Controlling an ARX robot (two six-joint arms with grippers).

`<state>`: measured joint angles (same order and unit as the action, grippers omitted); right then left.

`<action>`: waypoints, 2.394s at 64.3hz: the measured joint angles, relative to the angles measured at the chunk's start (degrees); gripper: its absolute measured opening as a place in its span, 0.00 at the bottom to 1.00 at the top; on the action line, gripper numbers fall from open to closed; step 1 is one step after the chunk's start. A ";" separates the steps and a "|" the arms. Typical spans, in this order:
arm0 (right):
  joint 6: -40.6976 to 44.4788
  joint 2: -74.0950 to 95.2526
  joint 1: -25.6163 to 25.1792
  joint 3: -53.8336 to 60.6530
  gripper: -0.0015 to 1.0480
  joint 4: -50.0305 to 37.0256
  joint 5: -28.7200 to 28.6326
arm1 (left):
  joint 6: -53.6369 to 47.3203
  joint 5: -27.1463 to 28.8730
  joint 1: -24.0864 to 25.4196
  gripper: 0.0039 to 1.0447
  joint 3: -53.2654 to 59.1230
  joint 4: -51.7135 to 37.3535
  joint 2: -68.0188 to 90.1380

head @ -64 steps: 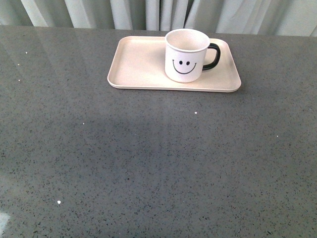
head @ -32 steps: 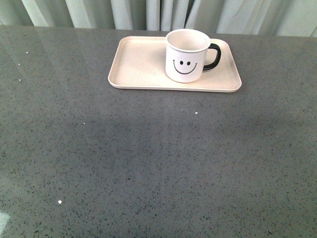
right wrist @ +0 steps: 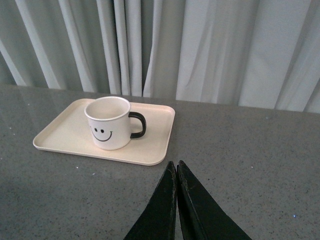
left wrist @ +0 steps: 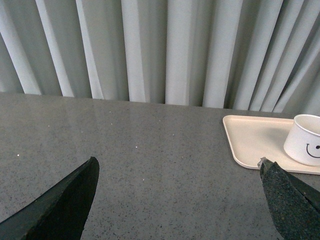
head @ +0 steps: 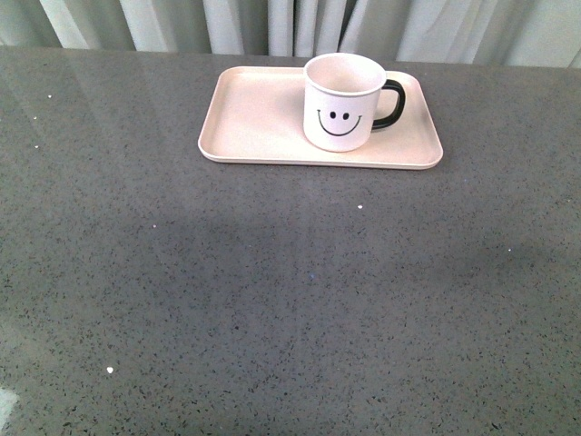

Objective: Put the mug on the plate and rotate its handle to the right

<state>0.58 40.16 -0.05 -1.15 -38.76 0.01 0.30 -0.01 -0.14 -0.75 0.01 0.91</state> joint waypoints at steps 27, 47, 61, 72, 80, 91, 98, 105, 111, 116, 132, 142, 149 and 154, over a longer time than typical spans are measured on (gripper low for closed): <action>0.00 -16.20 0.00 0.07 0.02 14.93 0.00 | -0.02 0.00 0.00 0.91 0.00 0.00 0.00; 0.00 -23.45 0.00 0.07 0.02 21.97 0.00 | 0.00 0.00 0.00 0.91 0.00 0.00 0.00; 0.00 -27.65 0.00 0.07 0.02 26.18 0.00 | 0.00 0.00 0.00 0.91 0.00 0.00 0.00; 0.00 -31.78 0.00 0.07 0.02 30.58 0.02 | -0.02 0.00 0.00 0.91 0.00 0.00 0.00; 0.00 -39.19 0.00 0.07 0.02 38.32 -0.02 | -0.02 0.00 0.00 0.91 0.00 0.00 0.00; 0.00 -39.76 0.00 0.07 0.02 38.62 0.00 | 0.00 0.00 0.00 0.91 0.00 0.00 0.00; 0.02 -39.85 0.00 0.07 0.12 38.62 0.00 | -0.02 0.00 0.00 0.91 0.00 0.00 0.00; 0.02 -39.85 0.00 0.07 0.30 38.66 0.00 | 0.00 0.00 0.00 0.91 0.00 0.00 0.00; 0.02 -39.85 0.00 0.07 0.45 38.66 0.00 | 0.00 0.00 0.00 0.91 0.00 0.00 0.00; 0.02 -39.85 0.00 0.07 0.59 38.66 0.00 | 0.00 0.00 0.00 0.91 0.00 0.00 0.00; -0.02 -39.85 0.00 0.07 0.92 38.66 0.00 | -0.02 0.00 0.00 0.91 0.00 0.00 0.00; -0.02 -39.85 0.00 0.07 0.91 38.66 0.00 | 0.00 0.00 0.00 0.91 0.00 0.00 0.00; -0.02 -39.85 0.00 0.07 0.91 38.66 0.00 | -0.02 0.00 0.00 0.91 0.00 0.00 0.00; -0.02 -39.85 0.00 0.07 0.91 38.66 0.00 | 0.00 0.00 0.00 0.91 0.00 0.00 0.00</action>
<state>0.56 0.32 -0.05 -1.08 -0.10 0.01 0.30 -0.01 -0.14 -0.75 0.01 0.91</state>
